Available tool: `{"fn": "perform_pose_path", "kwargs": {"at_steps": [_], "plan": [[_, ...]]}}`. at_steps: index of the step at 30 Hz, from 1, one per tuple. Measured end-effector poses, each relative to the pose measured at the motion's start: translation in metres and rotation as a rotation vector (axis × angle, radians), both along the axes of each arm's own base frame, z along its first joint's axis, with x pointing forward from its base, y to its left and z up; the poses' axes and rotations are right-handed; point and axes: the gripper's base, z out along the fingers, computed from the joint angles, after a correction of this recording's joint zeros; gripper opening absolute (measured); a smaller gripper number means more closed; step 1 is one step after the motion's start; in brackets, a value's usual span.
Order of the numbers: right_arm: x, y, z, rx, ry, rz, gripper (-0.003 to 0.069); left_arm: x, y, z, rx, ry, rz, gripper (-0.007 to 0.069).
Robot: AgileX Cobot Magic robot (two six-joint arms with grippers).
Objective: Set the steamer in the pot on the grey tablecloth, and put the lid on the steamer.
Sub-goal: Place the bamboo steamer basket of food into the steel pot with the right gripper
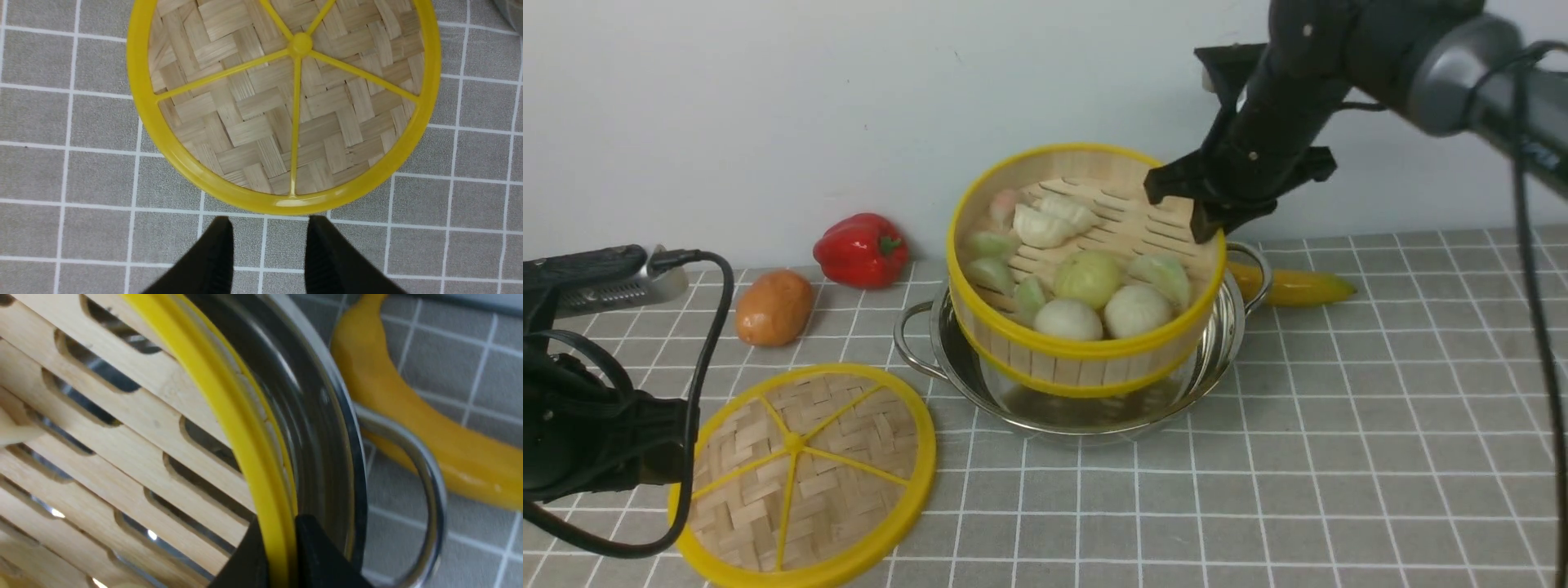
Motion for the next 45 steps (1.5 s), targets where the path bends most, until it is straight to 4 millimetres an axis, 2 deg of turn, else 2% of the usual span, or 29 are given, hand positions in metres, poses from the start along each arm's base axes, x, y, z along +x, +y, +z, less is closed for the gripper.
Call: {"fn": "perform_pose_path", "kwargs": {"at_steps": [3, 12, 23, 29, 32, 35, 37, 38, 40, 41, 43, 45], "plan": [[0.01, 0.004, -0.011, 0.001, -0.005, -0.001, 0.0067, 0.0, 0.0, 0.0, 0.0, 0.0, 0.0, 0.0243], [0.02, 0.007, -0.05, -0.034, 0.056, -0.002, 0.0067, 0.001, 0.0, 0.0, 0.003, -0.011, 0.001, 0.0243], [0.024, 0.008, -0.075, -0.054, 0.098, -0.001, 0.0067, 0.002, 0.0, 0.001, 0.006, -0.019, 0.0, 0.0243], [0.024, 0.009, -0.077, -0.047, 0.104, -0.001, 0.009, 0.002, 0.001, 0.001, 0.008, -0.023, 0.0, 0.0243], [0.024, 0.01, -0.075, -0.034, 0.102, -0.006, 0.013, 0.002, 0.001, 0.001, 0.01, -0.029, 0.001, 0.0243], [0.024, 0.011, -0.071, -0.014, 0.089, -0.014, 0.0243, 0.004, 0.001, 0.001, 0.015, -0.048, 0.004, 0.0243], [0.024, 0.011, -0.069, -0.01, 0.085, -0.014, 0.0293, 0.004, 0.001, 0.002, 0.013, -0.054, -0.002, 0.0243], [0.024, 0.011, -0.067, -0.01, 0.08, -0.014, 0.0349, 0.005, 0.0, 0.002, 0.007, -0.058, -0.009, 0.0243], [0.024, 0.011, -0.063, -0.01, 0.071, -0.014, 0.0413, 0.006, -0.002, 0.003, -0.012, -0.083, -0.026, 0.0243], [0.024, 0.011, -0.062, -0.01, 0.069, -0.014, 0.0419, 0.007, -0.002, 0.003, -0.013, -0.088, -0.027, 0.0243], [0.022, 0.01, -0.052, -0.007, 0.05, -0.013, 0.0464, 0.009, -0.004, 0.005, -0.035, -0.12, -0.042, 0.0243], [0.019, 0.007, -0.031, -0.005, 0.006, -0.006, 0.0507, 0.014, -0.006, 0.006, -0.047, -0.171, -0.063, 0.0243]]}}
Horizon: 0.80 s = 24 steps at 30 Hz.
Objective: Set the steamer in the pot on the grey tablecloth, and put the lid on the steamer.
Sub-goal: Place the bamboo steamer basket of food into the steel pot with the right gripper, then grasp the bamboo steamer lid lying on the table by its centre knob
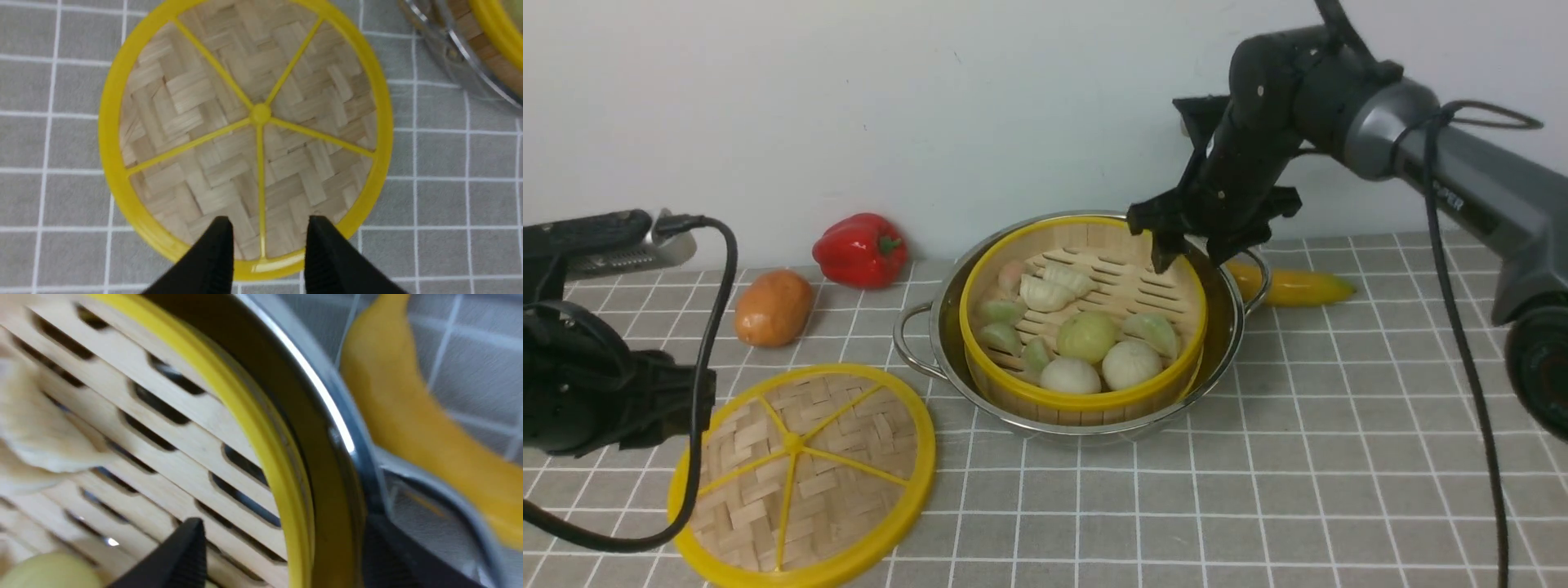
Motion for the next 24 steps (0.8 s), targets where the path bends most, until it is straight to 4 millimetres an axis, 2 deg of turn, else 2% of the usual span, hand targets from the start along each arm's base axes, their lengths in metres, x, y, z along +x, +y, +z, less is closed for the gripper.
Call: {"fn": "perform_pose_path", "kwargs": {"at_steps": [1, 2, 4, 5, 6, 9, 10, 11, 12, 13, 14, 15, 16, 17, 18, 20, 21, 24], "plan": [[-0.003, -0.001, 0.016, 0.004, -0.03, 0.01, 0.0521, 0.003, 0.0, 0.0, -0.002, -0.018, -0.01, 0.0243], [-0.003, -0.001, 0.016, 0.004, -0.031, 0.011, 0.0522, 0.004, 0.0, -0.001, -0.005, -0.019, -0.009, 0.0243], [-0.018, -0.007, 0.071, 0.036, -0.136, 0.035, 0.0538, 0.011, 0.0, -0.009, -0.017, -0.01, -0.012, 0.0243], [-0.02, -0.007, 0.075, 0.041, -0.145, 0.037, 0.0538, 0.013, 0.0, -0.011, -0.021, -0.002, -0.012, 0.0243], [-0.037, -0.013, 0.119, 0.079, -0.228, 0.049, 0.054, 0.02, 0.001, -0.02, -0.026, 0.017, -0.004, 0.0243], [-0.076, -0.026, 0.192, 0.149, -0.38, 0.069, 0.054, 0.035, 0.004, -0.042, -0.036, 0.059, 0.015, 0.0243], [-0.079, -0.027, 0.197, 0.153, -0.392, 0.073, 0.054, 0.036, 0.004, -0.044, -0.037, 0.062, 0.017, 0.0243], [-0.104, -0.036, 0.233, 0.181, -0.472, 0.087, 0.054, 0.043, 0.005, -0.055, -0.042, 0.081, 0.025, 0.0243], [-0.108, -0.037, 0.237, 0.184, -0.484, 0.09, 0.054, 0.044, 0.006, -0.055, -0.04, 0.077, 0.025, 0.0243], [-0.144, -0.05, 0.278, 0.218, -0.585, 0.108, 0.0542, 0.052, 0.006, -0.069, -0.056, 0.108, 0.025, 0.0243], [-0.148, -0.052, 0.282, 0.222, -0.596, 0.108, 0.0542, 0.052, 0.006, -0.068, -0.054, 0.106, 0.024, 0.0243], [-0.181, -0.065, 0.313, 0.251, -0.682, 0.116, 0.0542, 0.06, 0.006, -0.081, -0.079, 0.133, 0.023, 0.0243], [-0.207, -0.074, 0.333, 0.269, -0.744, 0.121, 0.0542, 0.063, 0.005, -0.086, -0.096, 0.144, 0.023, 0.0243], [-0.207, -0.074, 0.333, 0.269, -0.745, 0.121, 0.0542, 0.063, 0.005, -0.087, -0.098, 0.144, 0.019, 0.0243], [-0.24, -0.087, 0.355, 0.29, -0.821, 0.126, 0.0542, 0.067, 0.003, -0.094, -0.119, 0.156, 0.01, 0.0243], [-0.281, -0.103, 0.378, 0.318, -0.912, 0.13, 0.0542, 0.071, 0.001, -0.103, -0.142, 0.158, -0.014, 0.0243], [-0.287, -0.106, 0.381, 0.322, -0.924, 0.13, 0.0542, 0.071, 0.001, -0.103, -0.139, 0.155, -0.025, 0.0243], [-0.325, -0.12, 0.395, 0.345, -0.995, 0.13, 0.0542, 0.076, 0.002, -0.107, -0.125, 0.122, -0.046, 0.0243]]}}
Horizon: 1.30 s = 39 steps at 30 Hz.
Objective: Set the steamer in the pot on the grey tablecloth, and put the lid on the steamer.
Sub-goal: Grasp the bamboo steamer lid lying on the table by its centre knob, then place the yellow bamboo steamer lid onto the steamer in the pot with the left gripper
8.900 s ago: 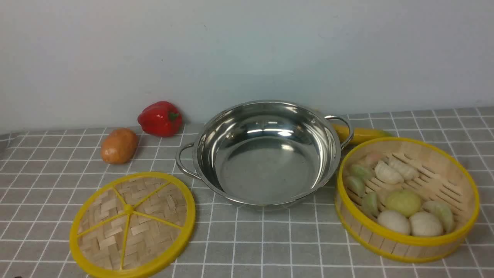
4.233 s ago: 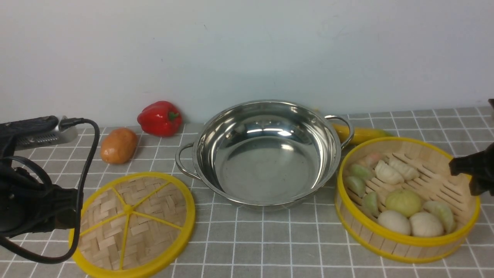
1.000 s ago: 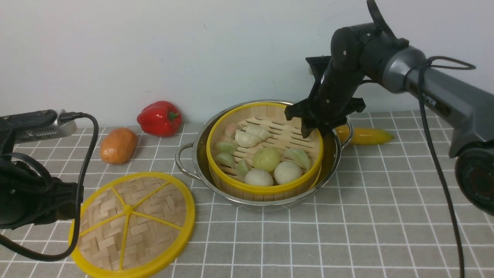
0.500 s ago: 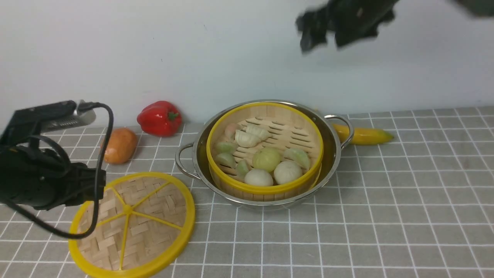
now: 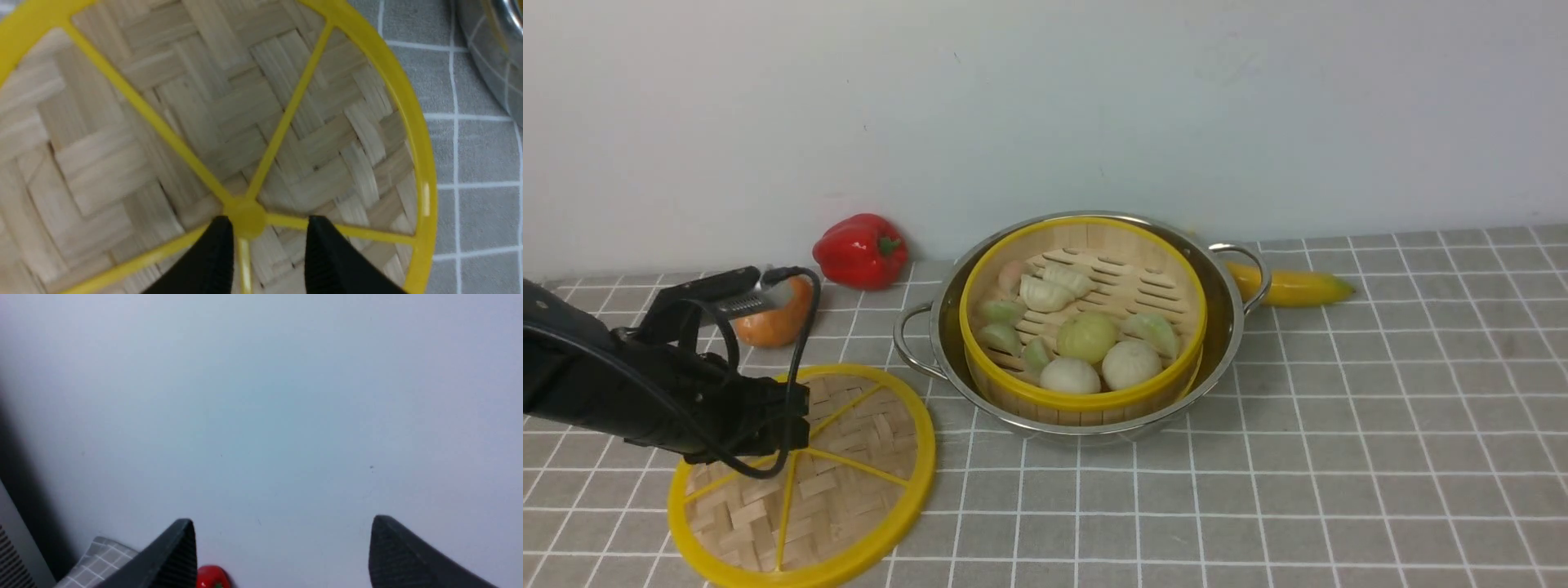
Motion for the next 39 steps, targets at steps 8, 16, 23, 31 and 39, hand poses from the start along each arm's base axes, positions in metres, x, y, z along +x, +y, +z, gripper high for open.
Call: {"fn": "perform_pose_path", "kwargs": {"at_steps": [8, 16, 23, 31, 39], "plan": [[-0.048, -0.019, -0.01, 0.0, 0.0, 0.0, 0.0542, 0.004, 0.0, -0.011, -0.009, 0.015, 0.01, 0.0243], [-0.049, -0.019, -0.032, -0.031, 0.078, 0.002, 0.0543, 0.007, -0.008, -0.016, 0.013, 0.003, -0.016, 0.0164], [-0.053, -0.021, -0.031, -0.029, 0.07, 0.002, 0.0543, 0.006, 0.0, -0.007, 0.091, -0.01, -0.062, 0.0111], [-0.055, -0.021, -0.031, -0.028, 0.068, 0.002, 0.0543, 0.005, 0.028, 0.07, 0.21, -0.102, 0.024, 0.0111], [-0.055, -0.021, -0.031, -0.005, 0.079, 0.0, 0.0543, 0.028, -0.03, 0.155, 0.223, -0.291, -0.131, 0.0111]]}}
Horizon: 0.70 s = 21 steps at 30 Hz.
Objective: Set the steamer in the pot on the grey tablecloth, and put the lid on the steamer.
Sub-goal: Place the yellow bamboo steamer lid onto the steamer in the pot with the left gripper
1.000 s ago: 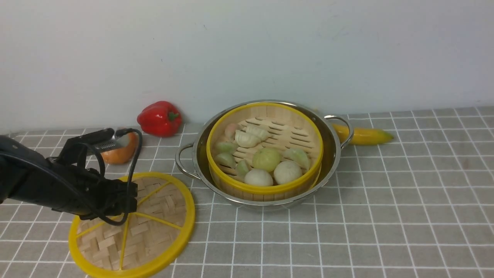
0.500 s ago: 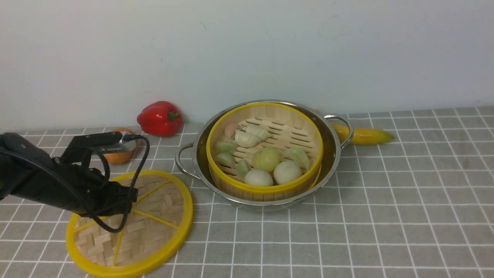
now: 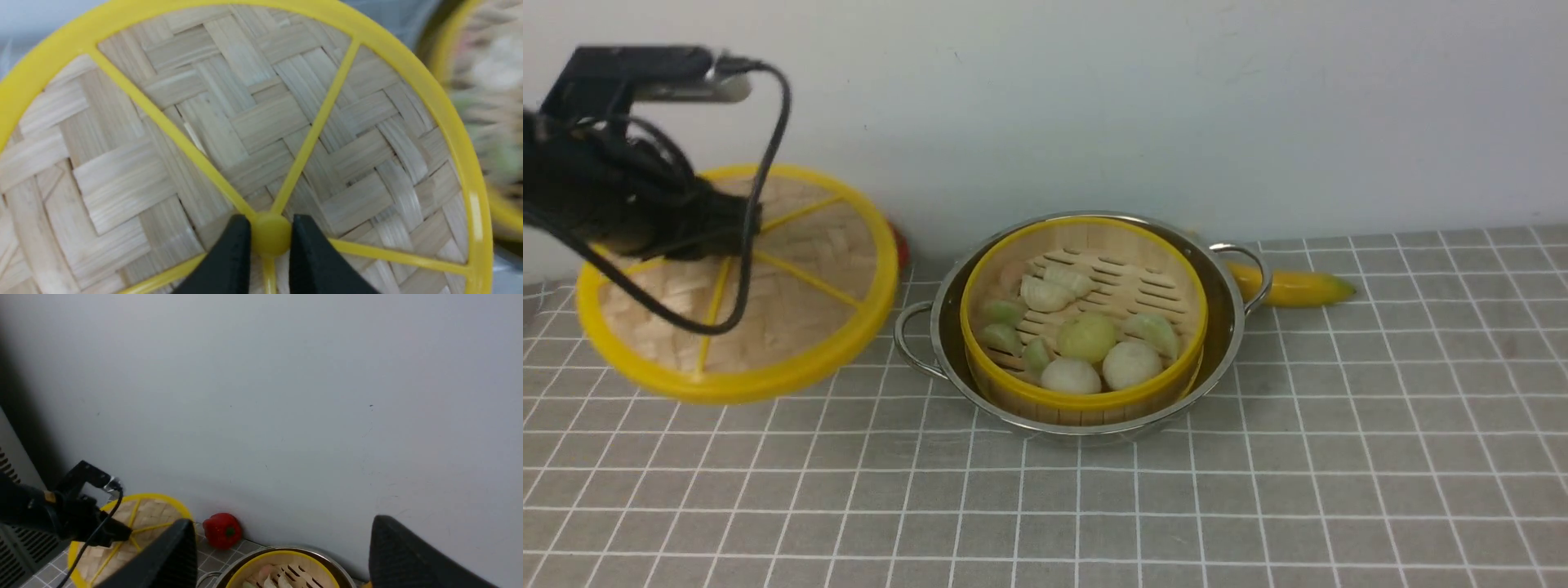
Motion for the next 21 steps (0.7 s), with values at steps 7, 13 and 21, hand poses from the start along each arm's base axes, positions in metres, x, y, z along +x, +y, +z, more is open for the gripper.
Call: {"fn": "perform_pose_path", "kwargs": {"at_steps": [7, 13, 21], "plan": [[0.0, 0.0, 0.0, 0.003, 0.002, 0.001, 0.0543, 0.036, -0.122, -0.008, 0.001, -0.014, -0.301, 0.0111], [-0.001, 0.001, 0.0, 0.017, 0.008, 0.014, 0.0543, 0.057, -0.186, -0.045, 0.105, 0.012, -0.412, 0.0111], [-0.001, 0.002, 0.0, 0.032, 0.016, 0.022, 0.0543, 0.07, -0.203, -0.066, 0.148, 0.03, -0.409, 0.011]]}}
